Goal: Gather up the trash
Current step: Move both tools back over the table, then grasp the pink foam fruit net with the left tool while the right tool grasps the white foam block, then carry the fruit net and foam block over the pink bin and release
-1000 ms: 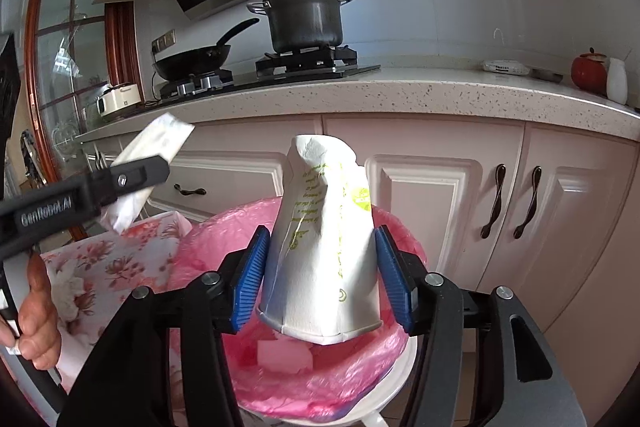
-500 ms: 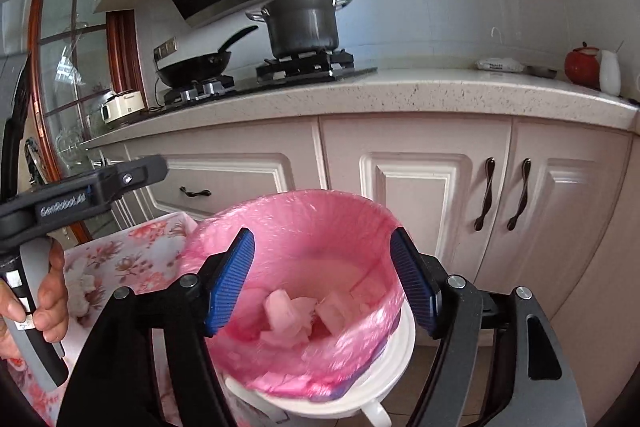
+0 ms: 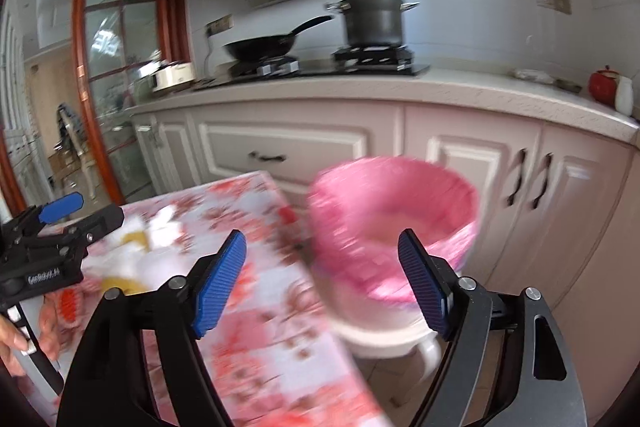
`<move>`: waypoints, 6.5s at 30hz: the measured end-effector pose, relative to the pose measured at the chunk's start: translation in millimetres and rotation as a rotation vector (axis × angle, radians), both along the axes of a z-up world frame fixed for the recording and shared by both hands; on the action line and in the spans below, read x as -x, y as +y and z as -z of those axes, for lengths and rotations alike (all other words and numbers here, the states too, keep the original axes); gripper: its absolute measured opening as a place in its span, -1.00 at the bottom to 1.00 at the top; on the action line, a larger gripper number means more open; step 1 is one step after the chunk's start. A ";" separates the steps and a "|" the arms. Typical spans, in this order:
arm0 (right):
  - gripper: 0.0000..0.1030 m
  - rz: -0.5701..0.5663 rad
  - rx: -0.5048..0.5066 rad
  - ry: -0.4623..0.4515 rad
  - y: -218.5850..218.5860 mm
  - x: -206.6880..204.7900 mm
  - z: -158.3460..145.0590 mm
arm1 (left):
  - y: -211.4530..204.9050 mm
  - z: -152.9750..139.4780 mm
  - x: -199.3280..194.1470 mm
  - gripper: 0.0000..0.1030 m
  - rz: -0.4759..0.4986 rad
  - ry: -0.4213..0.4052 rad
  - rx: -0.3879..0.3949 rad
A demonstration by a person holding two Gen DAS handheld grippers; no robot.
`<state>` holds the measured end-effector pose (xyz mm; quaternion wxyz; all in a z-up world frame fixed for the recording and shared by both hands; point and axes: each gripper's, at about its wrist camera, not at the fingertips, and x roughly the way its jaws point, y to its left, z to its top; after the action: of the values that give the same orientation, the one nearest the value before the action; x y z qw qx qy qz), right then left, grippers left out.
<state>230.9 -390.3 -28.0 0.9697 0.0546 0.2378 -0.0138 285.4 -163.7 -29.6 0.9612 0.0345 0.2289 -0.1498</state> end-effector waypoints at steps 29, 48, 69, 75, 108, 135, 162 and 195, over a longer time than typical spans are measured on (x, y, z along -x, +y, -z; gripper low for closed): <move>0.52 -0.248 0.042 0.185 184.9 -27.7 66.6 | 211.4 78.3 92.3 0.90 -0.335 0.178 0.004; 0.02 -0.241 -0.007 0.201 159.1 -106.0 88.2 | 197.4 93.1 43.7 0.90 -0.401 0.244 0.018; 0.01 -0.266 -0.052 0.132 152.8 -55.0 65.1 | 151.7 98.5 25.3 -0.16 -0.260 0.250 -0.059; 0.01 -0.277 -0.035 0.105 158.1 -29.5 49.6 | 153.7 81.2 56.3 -0.16 -0.247 0.195 -0.051; 0.01 -0.305 -0.001 -0.057 169.0 56.7 -7.3 | 169.4 21.4 143.5 -0.16 -0.274 -0.003 -0.008; 0.01 -0.073 0.019 0.024 91.0 34.5 11.2 | 81.6 13.3 96.3 -0.16 -0.055 -0.013 -0.023; 0.01 0.125 0.016 -0.007 -91.5 -59.6 -0.2 | -118.8 -6.9 -69.5 -0.15 0.232 0.052 0.069; 0.41 0.124 -0.015 -0.039 -102.0 -24.9 -1.8 | -154.8 -21.9 -113.8 0.82 0.203 0.054 0.131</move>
<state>255.8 -492.4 -26.2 0.9710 0.0770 0.2150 -0.0707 399.2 -318.5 -7.7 0.9347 -0.0096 0.2398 -0.2620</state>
